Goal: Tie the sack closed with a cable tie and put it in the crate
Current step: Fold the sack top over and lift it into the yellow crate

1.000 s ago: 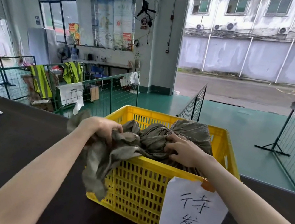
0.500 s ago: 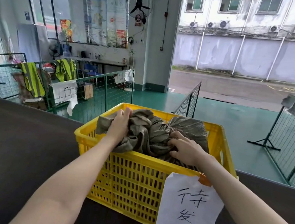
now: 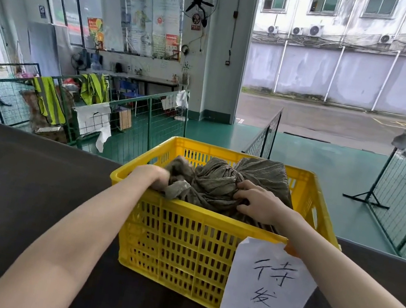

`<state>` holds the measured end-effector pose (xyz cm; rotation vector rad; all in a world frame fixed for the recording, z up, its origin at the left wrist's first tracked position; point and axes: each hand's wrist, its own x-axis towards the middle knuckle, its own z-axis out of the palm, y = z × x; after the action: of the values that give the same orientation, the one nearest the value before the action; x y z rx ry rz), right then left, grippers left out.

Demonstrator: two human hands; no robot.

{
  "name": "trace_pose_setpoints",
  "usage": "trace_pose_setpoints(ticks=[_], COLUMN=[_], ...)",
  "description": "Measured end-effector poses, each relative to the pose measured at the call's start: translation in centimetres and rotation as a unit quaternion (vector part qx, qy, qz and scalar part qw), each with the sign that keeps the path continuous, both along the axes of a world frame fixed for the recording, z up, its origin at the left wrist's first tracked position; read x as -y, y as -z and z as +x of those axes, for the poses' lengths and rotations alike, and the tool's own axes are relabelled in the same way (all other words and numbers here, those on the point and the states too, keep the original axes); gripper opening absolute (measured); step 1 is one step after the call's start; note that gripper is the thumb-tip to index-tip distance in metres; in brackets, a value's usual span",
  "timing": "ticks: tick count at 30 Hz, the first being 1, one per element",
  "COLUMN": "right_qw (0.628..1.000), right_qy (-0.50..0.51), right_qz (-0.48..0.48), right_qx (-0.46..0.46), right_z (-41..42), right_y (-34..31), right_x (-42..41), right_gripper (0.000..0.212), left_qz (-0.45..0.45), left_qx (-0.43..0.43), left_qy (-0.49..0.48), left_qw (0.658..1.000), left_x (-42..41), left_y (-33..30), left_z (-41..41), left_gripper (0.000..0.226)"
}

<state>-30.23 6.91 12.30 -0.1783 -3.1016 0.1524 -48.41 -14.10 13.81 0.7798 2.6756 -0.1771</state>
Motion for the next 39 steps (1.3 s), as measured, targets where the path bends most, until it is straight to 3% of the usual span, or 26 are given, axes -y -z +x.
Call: trace_pose_setpoints(ticks=[3, 4, 6, 8, 10, 14, 17, 18, 23, 27, 29, 33, 36, 39], right_qw=[1.000, 1.000, 0.999, 0.998, 0.998, 0.998, 0.997, 0.997, 0.995, 0.992, 0.992, 0.992, 0.992, 0.993], right_qy=[-0.013, -0.018, -0.029, -0.038, -0.040, -0.043, -0.044, -0.044, -0.043, -0.044, -0.042, -0.039, -0.037, -0.036], right_qz=[-0.016, -0.023, -0.035, -0.036, -0.039, -0.049, -0.057, -0.061, -0.088, -0.113, -0.117, -0.116, -0.115, -0.115], right_qx=[0.009, 0.010, 0.017, 0.022, 0.022, 0.020, 0.025, 0.024, 0.032, 0.028, 0.030, 0.028, 0.023, 0.020], right_z=[0.1, 0.2, 0.4, 0.4, 0.4, 0.5, 0.8, 0.9, 1.1, 1.2, 1.2, 1.3, 1.3, 1.2], right_y=[-0.3, -0.5, -0.7, -0.9, -1.0, -1.2, -1.3, -1.3, -0.9, -0.7, -0.6, -0.4, -0.3, -0.2], right_x=[-0.6, -0.8, -1.2, -1.4, -1.4, -1.1, -1.2, -1.3, -2.2, -2.5, -2.6, -2.7, -2.6, -2.4], right_gripper=[0.041, 0.040, 0.040, 0.040, 0.040, 0.038, 0.037, 0.037, 0.036, 0.036, 0.036, 0.037, 0.037, 0.037], left_qz=[0.156, 0.228, 0.316, 0.241, 0.137, 0.162, 0.191, 0.179, 0.028, -0.020, 0.014, 0.064, 0.100, 0.056], left_qx=[-0.103, -0.084, 0.031, 0.098, 0.078, 0.041, 0.001, -0.014, -0.186, -0.369, -0.361, -0.260, -0.180, -0.173], left_qy=[0.041, 0.058, 0.097, 0.139, 0.152, 0.102, 0.023, 0.006, 0.054, 0.215, 0.240, 0.242, 0.156, 0.074], left_qw=[0.982, 0.968, 0.943, 0.956, 0.976, 0.981, 0.981, 0.984, 0.981, 0.904, 0.901, 0.933, 0.966, 0.980], left_x=[0.1, 0.4, 1.4, 2.2, 2.3, 1.4, 0.3, 0.0, -1.2, -1.5, -1.2, -1.2, -1.4, -1.5], left_y=[-1.4, -2.1, -3.0, -3.2, -2.5, -0.7, 0.7, 1.0, 0.9, 1.1, 1.1, 1.5, 1.7, 1.7], left_z=[1.8, 2.5, 3.7, 4.7, 4.2, 2.6, 2.2, 2.2, 3.0, 3.3, 2.9, 1.9, 1.9, 2.5], left_gripper=[0.022, 0.023, 0.025, 0.037, 0.040, 0.030, 0.079, 0.084, 0.030, 0.026, 0.037, 0.050, 0.053, 0.048])
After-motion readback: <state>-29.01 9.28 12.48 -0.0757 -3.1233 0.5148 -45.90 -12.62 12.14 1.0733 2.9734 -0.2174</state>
